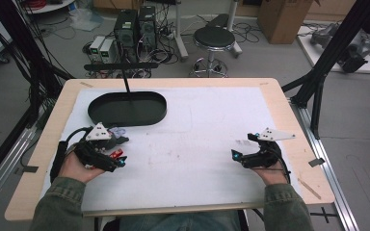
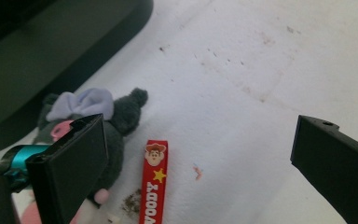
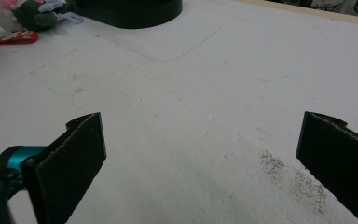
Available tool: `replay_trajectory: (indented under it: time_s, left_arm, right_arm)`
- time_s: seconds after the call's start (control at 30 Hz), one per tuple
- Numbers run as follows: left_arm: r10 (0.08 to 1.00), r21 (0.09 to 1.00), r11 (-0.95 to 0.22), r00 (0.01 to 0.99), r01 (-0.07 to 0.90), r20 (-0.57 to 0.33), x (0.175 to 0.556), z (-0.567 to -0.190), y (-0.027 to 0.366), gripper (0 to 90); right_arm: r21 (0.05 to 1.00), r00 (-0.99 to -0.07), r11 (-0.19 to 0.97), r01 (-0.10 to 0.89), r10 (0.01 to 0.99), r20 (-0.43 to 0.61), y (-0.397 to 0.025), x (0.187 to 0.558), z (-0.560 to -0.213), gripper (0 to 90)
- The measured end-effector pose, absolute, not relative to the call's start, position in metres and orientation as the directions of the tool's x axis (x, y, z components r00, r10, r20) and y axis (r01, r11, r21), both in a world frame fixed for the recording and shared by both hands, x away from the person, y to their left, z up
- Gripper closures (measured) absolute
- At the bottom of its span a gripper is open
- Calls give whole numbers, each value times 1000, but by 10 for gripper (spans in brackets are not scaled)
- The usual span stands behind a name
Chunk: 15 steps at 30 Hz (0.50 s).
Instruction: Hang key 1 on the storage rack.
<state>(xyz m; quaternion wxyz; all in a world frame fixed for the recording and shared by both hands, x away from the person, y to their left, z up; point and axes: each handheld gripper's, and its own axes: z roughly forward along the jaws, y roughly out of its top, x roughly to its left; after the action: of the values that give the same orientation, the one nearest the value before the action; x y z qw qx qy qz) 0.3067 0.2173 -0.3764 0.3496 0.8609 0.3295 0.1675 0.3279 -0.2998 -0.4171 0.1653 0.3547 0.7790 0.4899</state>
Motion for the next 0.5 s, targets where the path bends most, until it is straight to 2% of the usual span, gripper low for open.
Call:
replay_trajectory:
  time_s: [0.5]
  left_arm:
    - [631,588,-630,776,507,8,316,-387,194,61]
  right_arm:
    - [878,-694,278,390,716,82,-299,329,-418,5]
